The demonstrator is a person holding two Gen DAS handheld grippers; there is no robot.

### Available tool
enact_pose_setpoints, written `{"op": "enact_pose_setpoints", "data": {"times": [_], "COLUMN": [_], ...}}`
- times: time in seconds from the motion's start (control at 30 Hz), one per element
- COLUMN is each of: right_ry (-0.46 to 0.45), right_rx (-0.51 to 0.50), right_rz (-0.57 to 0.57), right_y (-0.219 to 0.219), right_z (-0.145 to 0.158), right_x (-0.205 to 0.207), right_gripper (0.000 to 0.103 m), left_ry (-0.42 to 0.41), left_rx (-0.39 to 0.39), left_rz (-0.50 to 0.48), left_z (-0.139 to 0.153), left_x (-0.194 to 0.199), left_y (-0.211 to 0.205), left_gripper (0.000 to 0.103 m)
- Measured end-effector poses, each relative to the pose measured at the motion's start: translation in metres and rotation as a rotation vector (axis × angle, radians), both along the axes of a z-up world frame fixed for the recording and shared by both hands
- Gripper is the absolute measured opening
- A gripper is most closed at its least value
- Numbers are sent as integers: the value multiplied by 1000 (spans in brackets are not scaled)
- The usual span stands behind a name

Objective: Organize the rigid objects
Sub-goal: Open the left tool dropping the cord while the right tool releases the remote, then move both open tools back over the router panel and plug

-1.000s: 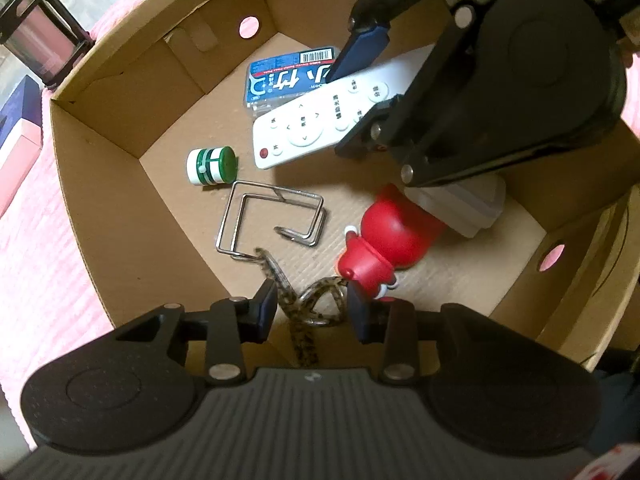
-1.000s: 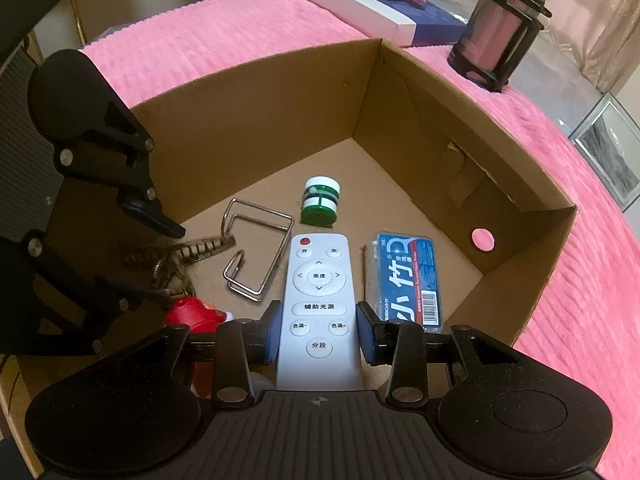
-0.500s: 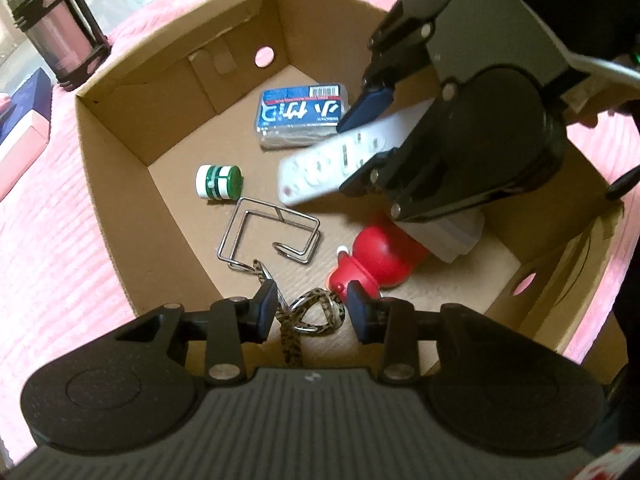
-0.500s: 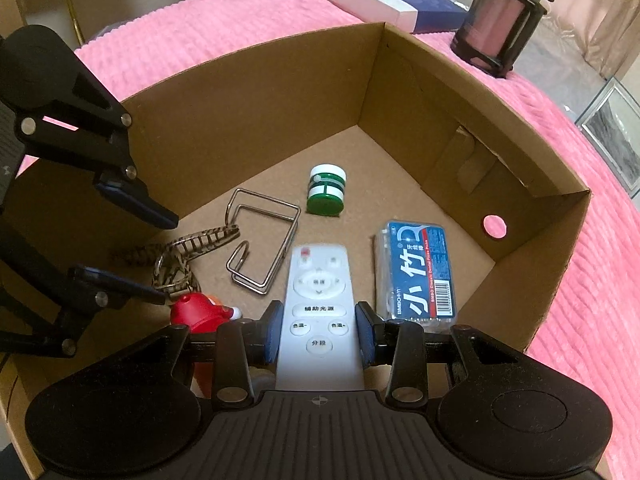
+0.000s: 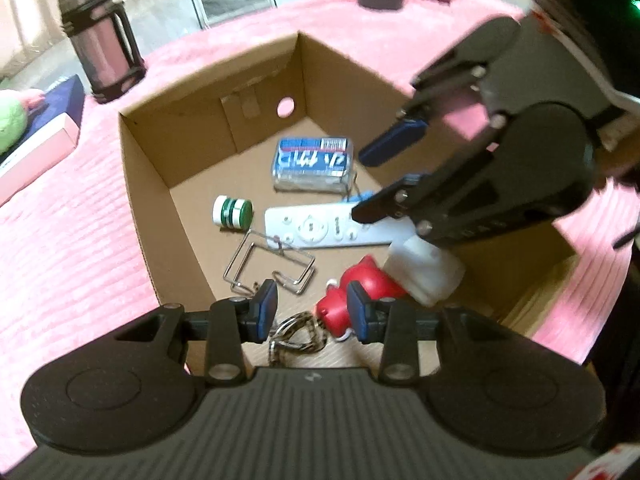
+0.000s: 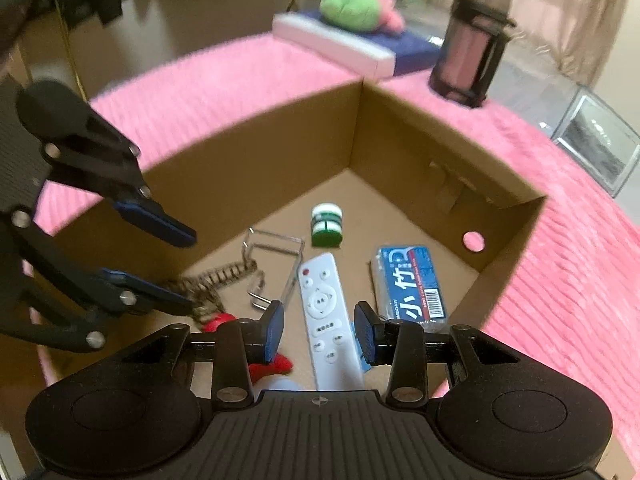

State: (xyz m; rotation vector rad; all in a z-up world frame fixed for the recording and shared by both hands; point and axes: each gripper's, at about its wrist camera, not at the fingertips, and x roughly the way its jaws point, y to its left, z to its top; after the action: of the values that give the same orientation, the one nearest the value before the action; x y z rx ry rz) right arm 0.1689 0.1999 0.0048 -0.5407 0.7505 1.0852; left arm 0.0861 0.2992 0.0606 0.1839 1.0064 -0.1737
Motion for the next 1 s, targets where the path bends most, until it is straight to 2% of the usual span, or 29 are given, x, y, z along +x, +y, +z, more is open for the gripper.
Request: {"op": "enact_pose_setpoints", "data": {"times": [0.3, 0.53, 0.87, 1.0], "right_ry": [-12, 3, 13, 10], "right_rx": [232, 363, 416, 423], "right_rz": [-105, -224, -408, -489], "right_y": [-70, -134, -227, -264], "right_z": [43, 57, 52, 44], "right_x": [-44, -73, -94, -102], "right_gripper": [36, 36, 36, 36], "left_ry": [-151, -235, -301, -317], "left_rx": [-68, -119, -222, -233], "left_rz": [69, 108, 140, 144], "left_z": [36, 56, 64, 61], "left_x": [-33, -53, -71, -73], "left_y": [-25, -56, -105, -129], "left_gripper": [33, 34, 40, 40]}}
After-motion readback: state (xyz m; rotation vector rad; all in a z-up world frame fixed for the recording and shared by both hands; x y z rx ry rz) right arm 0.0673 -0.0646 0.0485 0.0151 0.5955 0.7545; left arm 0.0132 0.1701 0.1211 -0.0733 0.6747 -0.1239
